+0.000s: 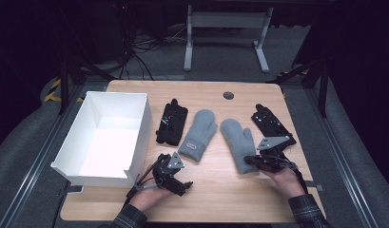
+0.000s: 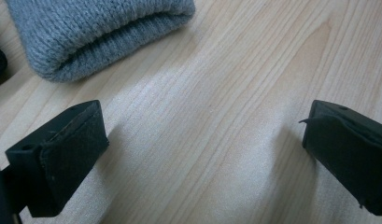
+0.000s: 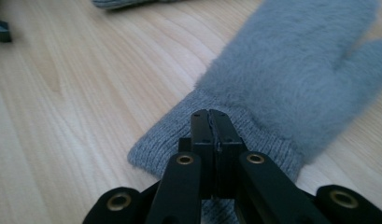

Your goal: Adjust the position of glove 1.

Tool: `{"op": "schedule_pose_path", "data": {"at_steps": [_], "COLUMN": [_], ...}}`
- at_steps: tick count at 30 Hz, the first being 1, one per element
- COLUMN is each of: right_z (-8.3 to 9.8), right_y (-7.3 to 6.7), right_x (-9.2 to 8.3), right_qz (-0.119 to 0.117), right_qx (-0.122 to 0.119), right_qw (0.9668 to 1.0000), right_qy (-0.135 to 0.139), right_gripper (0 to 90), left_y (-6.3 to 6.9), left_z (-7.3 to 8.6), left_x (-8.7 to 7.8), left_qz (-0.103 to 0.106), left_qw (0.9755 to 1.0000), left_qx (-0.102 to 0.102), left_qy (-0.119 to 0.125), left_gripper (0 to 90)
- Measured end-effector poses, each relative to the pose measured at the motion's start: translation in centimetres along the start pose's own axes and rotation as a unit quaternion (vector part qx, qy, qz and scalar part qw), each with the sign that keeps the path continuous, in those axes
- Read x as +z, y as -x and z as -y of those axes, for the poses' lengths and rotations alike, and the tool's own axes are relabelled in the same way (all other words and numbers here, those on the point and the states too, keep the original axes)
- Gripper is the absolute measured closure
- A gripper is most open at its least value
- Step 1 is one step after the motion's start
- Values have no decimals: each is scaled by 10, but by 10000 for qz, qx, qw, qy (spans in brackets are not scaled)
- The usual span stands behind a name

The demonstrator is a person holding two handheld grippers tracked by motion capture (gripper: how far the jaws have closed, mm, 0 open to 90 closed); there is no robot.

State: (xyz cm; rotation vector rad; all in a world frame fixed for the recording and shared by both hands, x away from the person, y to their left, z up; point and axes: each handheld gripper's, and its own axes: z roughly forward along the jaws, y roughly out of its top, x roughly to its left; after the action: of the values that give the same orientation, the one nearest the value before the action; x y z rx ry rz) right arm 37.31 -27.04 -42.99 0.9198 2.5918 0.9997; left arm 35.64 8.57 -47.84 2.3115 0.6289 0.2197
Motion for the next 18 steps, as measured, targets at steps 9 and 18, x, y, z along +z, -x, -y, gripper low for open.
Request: {"op": "schedule_pose_path", "data": {"at_steps": [9, 18], "right_z": [-8, -15], "right_y": [-22, -41], "right_x": [9, 17], "right_qz": [-386, -693], "right_qx": [-296, -598], "right_qw": [9988, 9958], "right_qy": [-17, -1], "right_gripper": [900, 900], "left_y": [0, 0], "left_z": [0, 0], "left_x": [0, 0], "left_qz": [0, 0], "left_qw": [10000, 10000], "left_qx": [0, 0], "left_qy": [-1, 0], "left_gripper": [2, 2]}}
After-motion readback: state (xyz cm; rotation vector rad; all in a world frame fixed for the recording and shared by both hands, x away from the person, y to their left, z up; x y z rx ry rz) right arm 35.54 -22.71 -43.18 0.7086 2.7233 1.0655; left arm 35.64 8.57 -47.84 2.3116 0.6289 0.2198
